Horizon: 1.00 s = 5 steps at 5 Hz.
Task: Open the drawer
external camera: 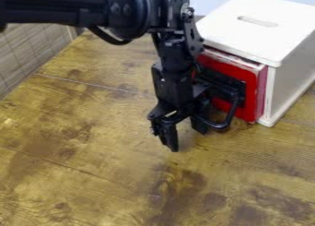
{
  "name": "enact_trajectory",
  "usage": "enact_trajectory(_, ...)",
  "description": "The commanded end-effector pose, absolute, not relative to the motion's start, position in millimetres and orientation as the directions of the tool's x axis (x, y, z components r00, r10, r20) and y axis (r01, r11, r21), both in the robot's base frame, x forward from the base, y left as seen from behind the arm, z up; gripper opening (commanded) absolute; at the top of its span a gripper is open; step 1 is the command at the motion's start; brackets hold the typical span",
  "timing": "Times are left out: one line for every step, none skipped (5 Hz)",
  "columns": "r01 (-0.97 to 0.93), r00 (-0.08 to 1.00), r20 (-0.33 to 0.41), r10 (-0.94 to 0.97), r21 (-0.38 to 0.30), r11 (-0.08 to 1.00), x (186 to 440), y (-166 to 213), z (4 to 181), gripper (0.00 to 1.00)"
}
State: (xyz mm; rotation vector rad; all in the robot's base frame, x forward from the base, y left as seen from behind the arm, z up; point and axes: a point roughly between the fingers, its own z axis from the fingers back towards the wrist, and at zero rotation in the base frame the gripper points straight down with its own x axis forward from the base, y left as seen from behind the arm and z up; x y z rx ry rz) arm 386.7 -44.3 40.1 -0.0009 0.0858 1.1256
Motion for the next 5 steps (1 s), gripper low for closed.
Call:
enact_trajectory(-0.899, 0.435, 0.007, 0.9, -0.048, 0.435, 394, -43, 95.4, 0.0)
enact_trajectory(-0.895, 0.445, 0.027, 0.895, -0.028, 0.445, 383, -33, 100.1, 0.0)
enact_trajectory(-0.891, 0.452, 0.046, 0.891, -0.011, 0.453, 372, -23, 100.1, 0.0)
enact_trajectory(-0.889, 0.457, 0.059, 0.888, 0.002, 0.457, 373, -17, 84.8, 1.0)
enact_trajectory(-0.893, 0.45, 0.066, 0.891, 0.014, 0.45, 376, -10, 73.4, 1.0)
